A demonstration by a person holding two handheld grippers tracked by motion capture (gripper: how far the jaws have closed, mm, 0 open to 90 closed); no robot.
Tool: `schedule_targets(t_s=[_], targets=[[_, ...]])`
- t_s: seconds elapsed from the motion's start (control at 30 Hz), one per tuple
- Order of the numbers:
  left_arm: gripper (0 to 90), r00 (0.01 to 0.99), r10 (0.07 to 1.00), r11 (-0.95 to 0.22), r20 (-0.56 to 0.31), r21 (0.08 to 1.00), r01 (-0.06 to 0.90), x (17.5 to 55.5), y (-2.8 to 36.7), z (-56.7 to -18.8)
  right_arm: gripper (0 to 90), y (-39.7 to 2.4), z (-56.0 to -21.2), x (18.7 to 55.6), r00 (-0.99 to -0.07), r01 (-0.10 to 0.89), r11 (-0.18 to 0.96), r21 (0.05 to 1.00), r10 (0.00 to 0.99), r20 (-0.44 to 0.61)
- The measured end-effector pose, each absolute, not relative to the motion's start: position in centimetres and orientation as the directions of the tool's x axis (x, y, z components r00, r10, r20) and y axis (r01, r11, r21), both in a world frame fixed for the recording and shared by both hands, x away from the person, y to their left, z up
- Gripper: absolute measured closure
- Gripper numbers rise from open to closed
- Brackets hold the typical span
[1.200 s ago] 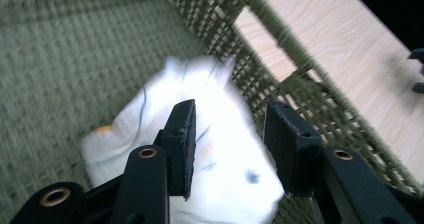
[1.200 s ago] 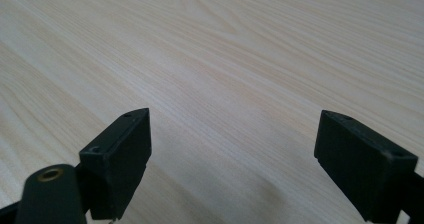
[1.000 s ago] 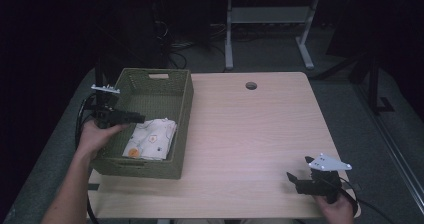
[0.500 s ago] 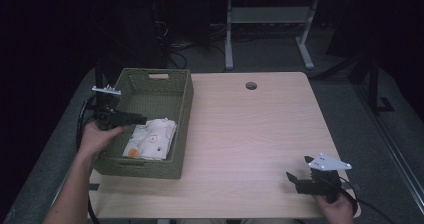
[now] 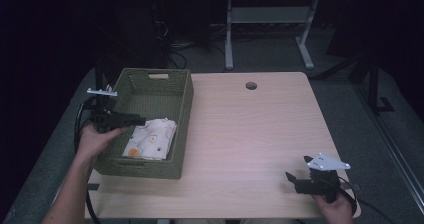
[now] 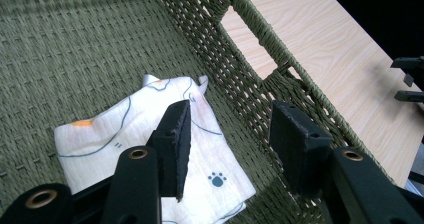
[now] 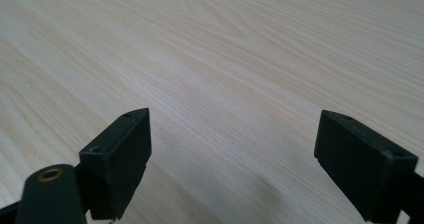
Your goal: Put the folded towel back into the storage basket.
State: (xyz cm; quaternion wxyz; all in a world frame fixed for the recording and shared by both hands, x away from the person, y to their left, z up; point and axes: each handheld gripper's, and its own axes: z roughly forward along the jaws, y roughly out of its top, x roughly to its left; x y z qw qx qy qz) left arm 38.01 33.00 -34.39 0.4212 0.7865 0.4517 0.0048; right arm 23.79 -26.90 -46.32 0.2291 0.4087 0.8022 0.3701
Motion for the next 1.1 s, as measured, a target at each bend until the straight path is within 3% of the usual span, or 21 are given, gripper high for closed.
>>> schedule_targets(t_s=[1.1], targets=[[43.9, 0.665, 0.64, -0.258, -0.384, 0.708, 0.657, 36.9, 29.5, -33.5, 14.8, -27.0, -46.0, 23.6, -0.561, 0.476, 0.394, 0.786, 0.825, -0.073]])
